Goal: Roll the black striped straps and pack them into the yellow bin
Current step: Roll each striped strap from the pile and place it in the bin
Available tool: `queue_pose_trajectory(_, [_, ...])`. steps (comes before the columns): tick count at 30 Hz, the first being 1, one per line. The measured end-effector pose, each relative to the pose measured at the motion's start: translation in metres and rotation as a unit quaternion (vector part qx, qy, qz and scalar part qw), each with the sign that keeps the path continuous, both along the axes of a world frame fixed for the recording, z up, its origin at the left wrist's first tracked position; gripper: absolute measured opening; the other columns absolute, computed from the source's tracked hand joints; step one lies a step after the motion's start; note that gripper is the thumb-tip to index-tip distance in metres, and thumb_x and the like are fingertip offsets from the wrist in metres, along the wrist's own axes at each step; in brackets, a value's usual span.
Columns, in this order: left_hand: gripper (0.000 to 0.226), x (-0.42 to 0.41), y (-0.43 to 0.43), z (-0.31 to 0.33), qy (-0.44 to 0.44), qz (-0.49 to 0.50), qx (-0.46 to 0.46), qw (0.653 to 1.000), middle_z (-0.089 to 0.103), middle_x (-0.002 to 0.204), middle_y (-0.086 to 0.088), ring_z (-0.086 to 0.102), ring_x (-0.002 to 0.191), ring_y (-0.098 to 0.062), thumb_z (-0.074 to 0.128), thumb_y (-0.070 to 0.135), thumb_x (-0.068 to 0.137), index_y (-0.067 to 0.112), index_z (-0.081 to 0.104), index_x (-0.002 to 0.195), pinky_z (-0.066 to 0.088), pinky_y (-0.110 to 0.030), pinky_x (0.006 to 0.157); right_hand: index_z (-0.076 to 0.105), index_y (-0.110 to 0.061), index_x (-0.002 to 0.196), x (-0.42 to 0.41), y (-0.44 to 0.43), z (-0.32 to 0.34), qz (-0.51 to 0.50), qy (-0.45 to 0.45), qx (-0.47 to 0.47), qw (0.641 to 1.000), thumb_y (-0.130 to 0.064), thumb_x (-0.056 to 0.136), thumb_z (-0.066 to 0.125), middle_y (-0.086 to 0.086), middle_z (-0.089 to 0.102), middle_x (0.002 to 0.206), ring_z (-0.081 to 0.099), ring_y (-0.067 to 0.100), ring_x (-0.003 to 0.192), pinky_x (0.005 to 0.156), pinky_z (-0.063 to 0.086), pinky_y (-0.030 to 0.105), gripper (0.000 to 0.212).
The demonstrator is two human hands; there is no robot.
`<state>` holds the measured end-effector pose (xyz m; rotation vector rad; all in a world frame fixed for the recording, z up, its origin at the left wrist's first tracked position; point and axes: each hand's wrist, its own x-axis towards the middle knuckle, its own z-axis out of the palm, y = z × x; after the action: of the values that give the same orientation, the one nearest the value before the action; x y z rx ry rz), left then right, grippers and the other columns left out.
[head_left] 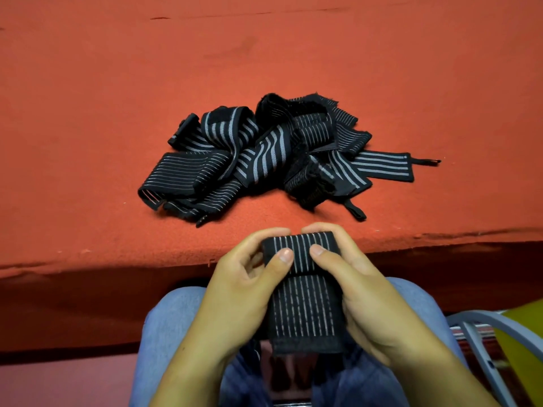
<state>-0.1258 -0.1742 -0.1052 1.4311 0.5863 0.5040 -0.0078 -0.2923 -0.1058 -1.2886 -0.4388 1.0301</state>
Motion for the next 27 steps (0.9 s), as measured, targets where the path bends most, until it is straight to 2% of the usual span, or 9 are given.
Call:
queue_pose_trajectory(2, [0.031,-0.001,0.001,0.000,0.002,-0.015,0.008,1.000,0.078,0.103,0.002,0.072,0.093,-0.005,0.070,0.020,0.088,0.023,0.071,0.118,0.055,-0.019,0.078,0.065,-0.024,0.115,-0.001,0.000,-0.001,-0.007,0.008,0.005,1.000,-0.040,0.097,0.058,0.017,0.070,0.109,0.065,0.025,0.100,0.097,0.053,0.055,0.025])
queue_pose_trajectory(5, [0.033,-0.002,0.001,0.000,0.017,-0.043,0.033,0.998,0.075,0.106,0.005,0.069,0.095,-0.006,0.064,0.010,0.097,0.029,0.067,0.123,0.055,-0.022,0.083,0.065,-0.028,0.112,-0.002,0.002,-0.004,-0.002,0.002,-0.013,1.000,-0.050,0.096,0.056,0.007,0.072,0.103,0.068,0.022,0.098,0.099,0.054,0.055,0.029])
queue_pose_trajectory(9, [0.037,0.002,-0.005,-0.007,0.032,-0.041,0.024,0.998,0.071,0.117,0.012,0.067,0.110,-0.007,0.060,0.030,0.099,0.050,0.057,0.130,0.052,-0.035,0.101,0.064,-0.038,0.107,-0.003,0.008,-0.010,-0.014,-0.040,-0.033,0.999,-0.049,0.102,0.056,-0.001,0.072,0.096,0.066,0.020,0.092,0.090,0.053,0.048,0.015])
queue_pose_trajectory(11, [0.040,0.006,-0.010,-0.009,0.027,-0.024,0.030,0.999,0.067,0.129,0.015,0.063,0.122,-0.008,0.058,0.039,0.093,0.053,0.054,0.130,0.046,-0.044,0.112,0.063,-0.040,0.109,-0.005,0.010,-0.011,-0.029,-0.055,-0.036,0.997,-0.058,0.091,0.056,0.001,0.076,0.105,0.070,0.024,0.099,0.097,0.054,0.052,0.026])
queue_pose_trajectory(15, [0.038,0.008,-0.015,-0.010,0.008,-0.014,0.044,0.999,0.059,0.139,0.025,0.058,0.129,-0.002,0.056,0.038,0.094,0.052,0.053,0.129,0.042,-0.041,0.115,0.060,-0.044,0.111,-0.008,0.011,-0.010,-0.036,-0.082,-0.036,0.995,-0.082,0.080,0.054,0.003,0.076,0.105,0.072,0.023,0.099,0.099,0.055,0.057,0.049])
queue_pose_trajectory(17, [0.040,0.007,-0.015,-0.009,0.007,-0.021,0.049,0.999,0.058,0.140,0.026,0.057,0.129,0.000,0.057,0.042,0.094,0.051,0.052,0.133,0.043,-0.038,0.114,0.060,-0.042,0.109,-0.007,0.009,-0.010,-0.042,-0.077,-0.031,0.996,-0.072,0.078,0.053,0.002,0.076,0.101,0.072,0.024,0.095,0.095,0.057,0.053,0.044])
queue_pose_trajectory(20, [0.043,0.006,-0.013,-0.006,0.018,-0.032,0.041,0.998,0.060,0.138,0.025,0.057,0.128,0.002,0.053,0.049,0.094,0.050,0.052,0.137,0.042,-0.035,0.113,0.062,-0.034,0.108,-0.006,0.006,-0.012,-0.061,-0.047,-0.003,0.997,-0.060,0.092,0.063,0.003,0.071,0.095,0.065,0.021,0.087,0.083,0.054,0.049,0.030])
queue_pose_trajectory(24, [0.047,0.006,-0.007,-0.004,0.041,-0.010,0.015,0.999,0.072,0.121,0.010,0.066,0.118,-0.012,0.052,0.069,0.087,0.047,0.065,0.127,0.049,-0.047,0.108,0.062,-0.035,0.106,-0.004,0.001,-0.011,-0.047,-0.047,0.013,0.998,-0.049,0.093,0.063,-0.002,0.066,0.089,0.060,0.018,0.083,0.076,0.050,0.043,0.019])
queue_pose_trajectory(27, [0.021,0.007,-0.006,-0.005,0.043,0.021,0.028,0.998,0.078,0.105,0.004,0.070,0.099,-0.008,0.061,0.042,0.098,0.034,0.076,0.110,0.055,-0.033,0.091,0.063,-0.036,0.108,-0.001,-0.001,-0.011,-0.030,-0.037,0.002,0.999,-0.045,0.090,0.062,0.002,0.066,0.094,0.059,0.021,0.088,0.080,0.049,0.047,0.020])
